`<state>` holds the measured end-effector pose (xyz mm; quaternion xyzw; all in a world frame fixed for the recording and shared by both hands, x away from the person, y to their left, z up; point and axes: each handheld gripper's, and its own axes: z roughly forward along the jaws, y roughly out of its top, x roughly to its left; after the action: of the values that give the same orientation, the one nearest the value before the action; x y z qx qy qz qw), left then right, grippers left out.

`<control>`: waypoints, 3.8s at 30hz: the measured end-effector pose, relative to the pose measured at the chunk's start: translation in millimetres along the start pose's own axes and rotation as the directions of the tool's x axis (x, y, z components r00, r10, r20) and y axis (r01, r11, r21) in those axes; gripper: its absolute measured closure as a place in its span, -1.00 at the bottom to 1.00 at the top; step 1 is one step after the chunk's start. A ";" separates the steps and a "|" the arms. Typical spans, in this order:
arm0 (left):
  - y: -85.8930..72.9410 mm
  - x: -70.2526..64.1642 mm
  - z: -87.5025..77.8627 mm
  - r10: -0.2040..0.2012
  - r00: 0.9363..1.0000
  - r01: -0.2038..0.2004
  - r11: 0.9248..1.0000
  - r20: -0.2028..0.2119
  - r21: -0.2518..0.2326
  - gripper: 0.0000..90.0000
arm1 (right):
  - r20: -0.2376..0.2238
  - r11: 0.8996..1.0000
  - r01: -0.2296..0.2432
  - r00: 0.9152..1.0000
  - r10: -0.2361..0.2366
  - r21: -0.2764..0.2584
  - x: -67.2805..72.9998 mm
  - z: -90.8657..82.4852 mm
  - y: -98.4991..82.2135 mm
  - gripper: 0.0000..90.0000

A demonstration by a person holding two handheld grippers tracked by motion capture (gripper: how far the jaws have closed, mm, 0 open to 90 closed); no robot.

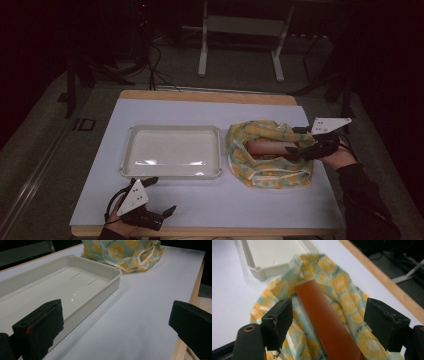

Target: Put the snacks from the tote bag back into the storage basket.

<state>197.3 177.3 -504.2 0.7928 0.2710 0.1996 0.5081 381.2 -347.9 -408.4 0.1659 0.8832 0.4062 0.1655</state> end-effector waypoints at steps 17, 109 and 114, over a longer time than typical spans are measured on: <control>0.1 -1.2 -0.5 0.005 1.000 -0.005 1.000 0.009 -0.010 -1.00 | -0.069 0.978 -0.012 0.997 0.027 0.208 -24.4 45.1 -22.6 -0.33; 0.4 -1.9 -0.4 0.008 1.000 -0.007 1.000 0.019 -0.011 -1.00 | -0.138 0.887 0.304 0.952 -0.272 0.347 -23.5 13.2 67.6 -0.04; 0.5 -2.0 -0.7 0.006 1.000 -0.006 1.000 0.020 -0.013 -1.00 | -0.152 0.879 0.328 0.944 -0.293 0.347 -17.1 16.6 82.4 -0.04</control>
<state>195.5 176.3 -503.6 0.7922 0.2621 0.1948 0.5155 416.7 -293.5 -352.2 0.0306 0.9654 0.2092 0.1525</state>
